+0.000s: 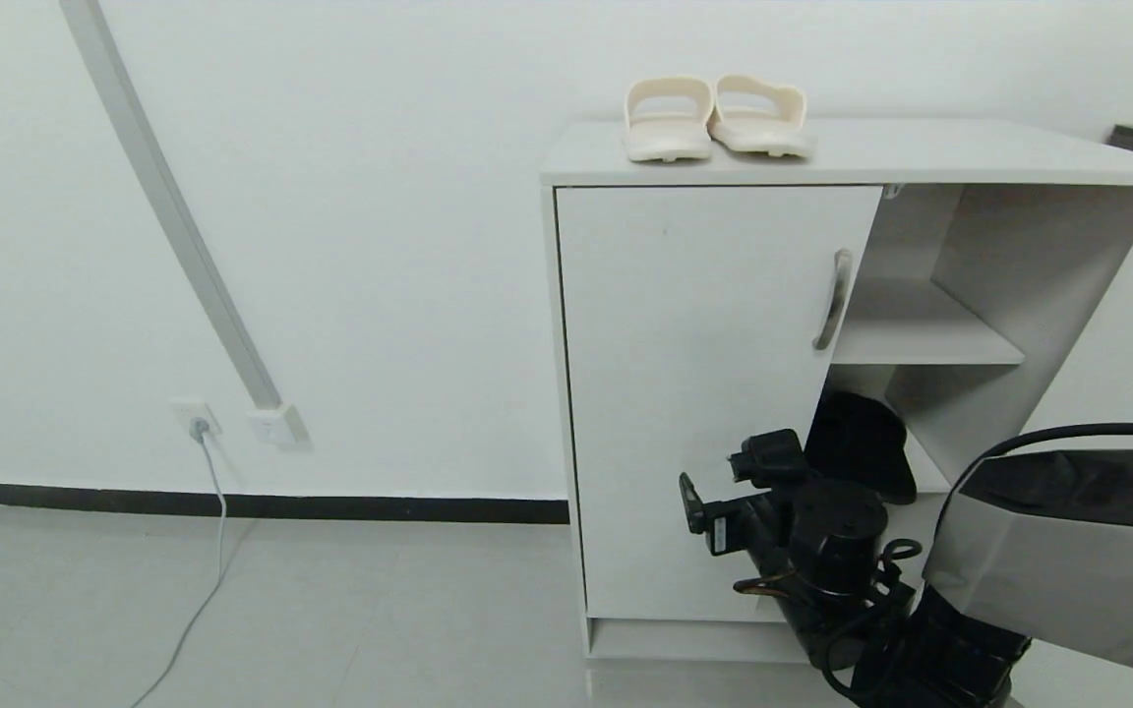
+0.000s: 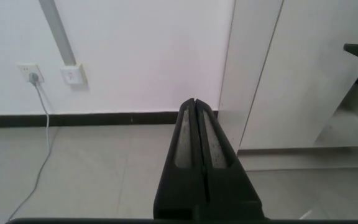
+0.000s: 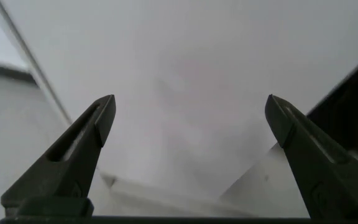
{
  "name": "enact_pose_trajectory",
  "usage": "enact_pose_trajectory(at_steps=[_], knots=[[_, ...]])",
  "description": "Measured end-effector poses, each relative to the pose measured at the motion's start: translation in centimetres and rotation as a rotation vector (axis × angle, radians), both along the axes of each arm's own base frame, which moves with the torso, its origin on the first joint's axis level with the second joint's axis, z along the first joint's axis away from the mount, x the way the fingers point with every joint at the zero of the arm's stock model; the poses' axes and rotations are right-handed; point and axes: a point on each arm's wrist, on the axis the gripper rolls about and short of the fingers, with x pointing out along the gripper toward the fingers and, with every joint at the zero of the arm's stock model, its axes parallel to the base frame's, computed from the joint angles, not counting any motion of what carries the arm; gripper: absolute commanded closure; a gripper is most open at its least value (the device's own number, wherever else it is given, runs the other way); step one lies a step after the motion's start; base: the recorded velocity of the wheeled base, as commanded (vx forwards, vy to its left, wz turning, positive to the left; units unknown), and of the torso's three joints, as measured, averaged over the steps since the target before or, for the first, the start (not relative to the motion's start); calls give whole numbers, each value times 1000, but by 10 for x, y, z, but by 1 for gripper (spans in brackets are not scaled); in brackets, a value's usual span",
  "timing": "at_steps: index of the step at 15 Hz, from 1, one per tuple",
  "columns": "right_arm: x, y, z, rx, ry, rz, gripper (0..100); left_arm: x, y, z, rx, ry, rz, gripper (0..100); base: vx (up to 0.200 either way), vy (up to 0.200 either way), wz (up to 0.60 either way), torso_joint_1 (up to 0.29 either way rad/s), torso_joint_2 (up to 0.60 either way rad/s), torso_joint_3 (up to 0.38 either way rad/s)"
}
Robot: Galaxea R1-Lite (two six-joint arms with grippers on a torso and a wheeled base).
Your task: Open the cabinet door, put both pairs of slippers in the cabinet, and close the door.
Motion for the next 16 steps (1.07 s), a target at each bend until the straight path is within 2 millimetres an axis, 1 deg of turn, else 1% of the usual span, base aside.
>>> enact_pose_trajectory(at_steps=[8,16], knots=[[-5,-2,1,-4,8,32,0,0,0,0,0,2,0,100,0,0,0,120,-468,-341],[-7,-2,4,1,1,32,0,0,0,0,3,1,0,100,0,0,0,183,-494,-315]])
